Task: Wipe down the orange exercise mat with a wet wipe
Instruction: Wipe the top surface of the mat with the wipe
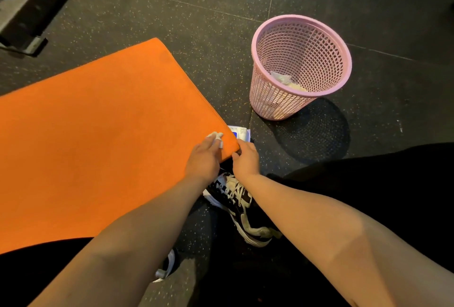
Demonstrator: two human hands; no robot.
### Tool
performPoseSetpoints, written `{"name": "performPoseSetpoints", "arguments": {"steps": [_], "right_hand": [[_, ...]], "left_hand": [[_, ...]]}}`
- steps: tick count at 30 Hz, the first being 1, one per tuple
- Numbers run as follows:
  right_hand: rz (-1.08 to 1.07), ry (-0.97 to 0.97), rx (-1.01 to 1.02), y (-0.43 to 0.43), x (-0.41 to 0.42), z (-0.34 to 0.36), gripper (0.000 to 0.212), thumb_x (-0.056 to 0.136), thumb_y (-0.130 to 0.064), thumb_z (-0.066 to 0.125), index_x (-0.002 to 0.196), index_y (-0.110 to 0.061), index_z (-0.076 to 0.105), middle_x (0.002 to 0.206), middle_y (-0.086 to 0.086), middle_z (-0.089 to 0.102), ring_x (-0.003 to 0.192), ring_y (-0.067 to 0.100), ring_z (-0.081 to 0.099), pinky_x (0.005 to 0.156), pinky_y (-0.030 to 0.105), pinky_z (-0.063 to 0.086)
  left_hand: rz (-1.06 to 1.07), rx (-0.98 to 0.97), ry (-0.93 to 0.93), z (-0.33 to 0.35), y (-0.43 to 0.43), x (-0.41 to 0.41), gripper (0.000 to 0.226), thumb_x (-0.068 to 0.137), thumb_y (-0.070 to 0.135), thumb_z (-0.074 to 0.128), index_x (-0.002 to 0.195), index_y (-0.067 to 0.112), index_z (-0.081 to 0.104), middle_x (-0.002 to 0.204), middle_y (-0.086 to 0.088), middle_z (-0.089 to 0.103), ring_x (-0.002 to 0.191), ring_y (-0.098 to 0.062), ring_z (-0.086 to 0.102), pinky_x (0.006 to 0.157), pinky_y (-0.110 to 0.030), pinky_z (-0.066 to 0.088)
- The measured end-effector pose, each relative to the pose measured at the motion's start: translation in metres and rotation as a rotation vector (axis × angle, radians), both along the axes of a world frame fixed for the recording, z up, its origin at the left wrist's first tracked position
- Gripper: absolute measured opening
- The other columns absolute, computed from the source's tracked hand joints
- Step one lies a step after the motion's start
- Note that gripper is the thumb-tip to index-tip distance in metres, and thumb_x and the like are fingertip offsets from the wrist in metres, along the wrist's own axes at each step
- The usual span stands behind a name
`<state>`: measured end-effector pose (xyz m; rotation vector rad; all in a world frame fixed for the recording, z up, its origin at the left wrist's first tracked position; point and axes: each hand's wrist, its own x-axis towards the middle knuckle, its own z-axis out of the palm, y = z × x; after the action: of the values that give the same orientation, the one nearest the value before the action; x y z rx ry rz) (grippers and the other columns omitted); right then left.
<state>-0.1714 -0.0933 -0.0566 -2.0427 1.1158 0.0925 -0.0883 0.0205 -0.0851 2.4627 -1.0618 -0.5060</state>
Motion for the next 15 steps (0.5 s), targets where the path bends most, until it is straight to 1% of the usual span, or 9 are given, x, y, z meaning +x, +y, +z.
{"name": "performPoseSetpoints", "arguments": {"steps": [1, 3, 5, 7, 8, 9, 10, 12, 15], "right_hand": [[0.028, 0.021, -0.038, 0.001, 0.0, 0.0, 0.05, 0.102, -0.012, 0.054, 0.15, -0.022, 0.043, 0.154, 0.002, 0.034, 0.141, 0.025, 0.038, 0.114, 0.047, 0.041], [0.114, 0.026, -0.146, 0.004, 0.001, 0.002, 0.052, 0.104, -0.017, 0.051, 0.153, -0.026, 0.038, 0.161, 0.0, 0.025, 0.149, 0.023, 0.024, 0.118, 0.048, 0.035], [0.243, -0.056, -0.239, 0.008, 0.004, 0.003, 0.051, 0.105, -0.017, 0.048, 0.154, -0.025, 0.037, 0.164, 0.0, 0.024, 0.151, 0.023, 0.019, 0.121, 0.046, 0.029], [0.37, -0.141, -0.252, 0.011, 0.009, 0.003, 0.048, 0.105, -0.013, 0.045, 0.152, -0.021, 0.041, 0.164, 0.001, 0.029, 0.153, 0.02, 0.018, 0.124, 0.045, 0.02], [0.427, -0.163, -0.249, 0.013, 0.012, 0.002, 0.047, 0.105, -0.012, 0.045, 0.151, -0.019, 0.043, 0.163, 0.001, 0.032, 0.153, 0.019, 0.018, 0.125, 0.045, 0.017], [0.479, -0.162, -0.252, 0.014, 0.014, -0.001, 0.046, 0.105, -0.013, 0.045, 0.15, -0.018, 0.045, 0.162, 0.002, 0.034, 0.154, 0.02, 0.018, 0.125, 0.046, 0.014], [0.536, -0.147, -0.268, 0.015, 0.016, -0.003, 0.045, 0.105, -0.015, 0.044, 0.15, -0.018, 0.046, 0.162, 0.003, 0.034, 0.154, 0.021, 0.017, 0.125, 0.046, 0.01], [0.667, -0.081, -0.326, 0.016, 0.016, -0.009, 0.042, 0.107, -0.021, 0.041, 0.149, -0.021, 0.047, 0.165, 0.003, 0.028, 0.155, 0.023, 0.011, 0.125, 0.045, 0.002], [0.739, -0.031, -0.38, 0.012, 0.014, -0.01, 0.043, 0.109, -0.026, 0.038, 0.151, -0.022, 0.045, 0.167, 0.003, 0.022, 0.156, 0.024, 0.007, 0.126, 0.046, 0.003]], "left_hand": [[0.027, 0.007, -0.019, -0.001, 0.005, 0.004, 0.05, 0.097, 0.014, 0.052, 0.147, 0.019, 0.046, 0.162, -0.006, 0.032, 0.146, -0.032, 0.033, 0.116, -0.05, 0.031], [0.032, 0.011, -0.009, -0.007, 0.01, 0.007, 0.05, 0.097, 0.022, 0.039, 0.146, 0.02, 0.047, 0.16, -0.006, 0.035, 0.143, -0.035, 0.035, 0.114, -0.047, 0.031], [0.026, -0.061, 0.109, -0.008, 0.01, 0.006, 0.054, 0.094, 0.025, 0.03, 0.144, 0.02, 0.05, 0.153, -0.006, 0.047, 0.137, -0.033, 0.043, 0.11, -0.043, 0.035], [0.107, -0.206, 0.256, 0.005, 0.008, 0.002, 0.036, 0.097, 0.014, 0.04, 0.129, 0.012, 0.056, 0.126, -0.007, 0.065, 0.115, -0.031, 0.059, 0.091, -0.034, 0.044], [0.172, -0.273, 0.31, 0.011, 0.008, 0.001, 0.025, 0.097, 0.007, 0.046, 0.121, 0.011, 0.054, 0.115, -0.005, 0.065, 0.104, -0.029, 0.062, 0.081, -0.03, 0.042], [0.237, -0.326, 0.341, 0.016, 0.01, 0.0, 0.023, 0.095, 0.001, 0.049, 0.115, 0.012, 0.05, 0.111, -0.004, 0.061, 0.099, -0.026, 0.06, 0.078, -0.029, 0.041], [0.291, -0.36, 0.354, 0.019, 0.012, 0.0, 0.026, 0.091, -0.003, 0.051, 0.112, 0.013, 0.049, 0.114, -0.003, 0.057, 0.101, -0.023, 0.058, 0.081, -0.03, 0.042], [0.351, -0.337, 0.281, 0.015, 0.019, 0.002, 0.03, 0.084, -0.006, 0.053, 0.109, 0.011, 0.051, 0.117, -0.004, 0.054, 0.107, -0.022, 0.05, 0.089, -0.031, 0.039], [0.277, -0.129, 0.179, 0.008, 0.027, 0.006, 0.034, 0.09, 0.009, 0.061, 0.124, 0.015, 0.058, 0.127, -0.006, 0.057, 0.121, -0.028, 0.045, 0.097, -0.026, 0.028]]}}
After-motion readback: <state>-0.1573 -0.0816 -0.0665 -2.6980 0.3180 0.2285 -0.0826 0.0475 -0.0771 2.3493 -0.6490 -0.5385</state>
